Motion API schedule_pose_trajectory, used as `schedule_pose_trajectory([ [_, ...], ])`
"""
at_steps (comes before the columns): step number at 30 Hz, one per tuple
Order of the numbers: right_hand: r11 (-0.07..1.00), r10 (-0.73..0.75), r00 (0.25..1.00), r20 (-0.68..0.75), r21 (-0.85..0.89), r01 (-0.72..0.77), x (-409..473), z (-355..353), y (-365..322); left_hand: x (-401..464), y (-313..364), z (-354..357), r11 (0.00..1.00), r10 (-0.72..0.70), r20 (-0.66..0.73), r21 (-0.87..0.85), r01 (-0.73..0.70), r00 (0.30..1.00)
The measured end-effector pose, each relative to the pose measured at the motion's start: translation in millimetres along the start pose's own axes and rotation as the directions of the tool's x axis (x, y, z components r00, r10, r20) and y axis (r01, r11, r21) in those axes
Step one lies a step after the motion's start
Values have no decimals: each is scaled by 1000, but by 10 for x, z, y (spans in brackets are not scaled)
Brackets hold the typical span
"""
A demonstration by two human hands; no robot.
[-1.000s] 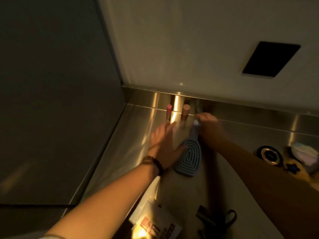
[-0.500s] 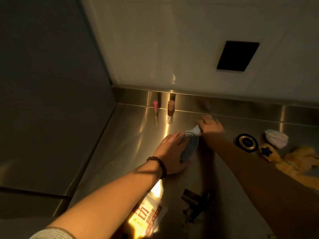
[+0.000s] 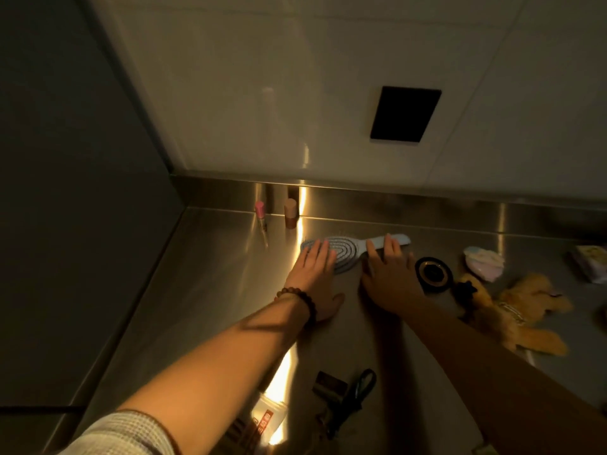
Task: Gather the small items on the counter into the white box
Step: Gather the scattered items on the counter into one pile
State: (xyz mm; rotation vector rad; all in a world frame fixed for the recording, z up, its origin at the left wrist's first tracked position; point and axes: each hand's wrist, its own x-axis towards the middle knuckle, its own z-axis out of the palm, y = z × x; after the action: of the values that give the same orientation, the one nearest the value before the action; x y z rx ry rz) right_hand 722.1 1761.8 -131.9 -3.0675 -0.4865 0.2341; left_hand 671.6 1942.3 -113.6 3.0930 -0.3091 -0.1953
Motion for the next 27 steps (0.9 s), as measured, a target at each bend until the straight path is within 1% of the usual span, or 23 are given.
schedule_pose_trajectory([
  [3,1000,12,999,40,18,-13,116,-5,-31,240,-182,-27,999,-9,27,46,8,1000],
  [10,991,88,988,129,85,-99,345,-46,-120,607,-337,-100,999,-28,124,18,26,992],
  [12,989,116,981,156,78,-129,360,-93,-165,595,-350,-127,1000,1,119,-11,0,993],
  [15,990,113,982,154,64,-125,294,-215,-210,450,-377,-159,996,28,53,-80,-24,998],
  [18,980,63,982,178,176,-95,81,-376,-286,121,-419,-191,990,28,-11,-140,-30,1000],
  [19,976,31,986,161,210,-65,-30,-415,-333,-24,-433,-211,986,22,-13,-164,-24,1000],
  [22,946,-57,995,84,322,27,-463,-505,-517,-532,-490,-297,963,-45,44,-266,55,998],
  [24,918,-122,991,53,385,93,-787,-533,-617,-906,-547,-336,949,-91,64,-297,106,994],
  [27,895,-218,974,69,412,171,-1275,-513,-694,-1506,-594,-331,945,-137,51,-294,146,989],
])
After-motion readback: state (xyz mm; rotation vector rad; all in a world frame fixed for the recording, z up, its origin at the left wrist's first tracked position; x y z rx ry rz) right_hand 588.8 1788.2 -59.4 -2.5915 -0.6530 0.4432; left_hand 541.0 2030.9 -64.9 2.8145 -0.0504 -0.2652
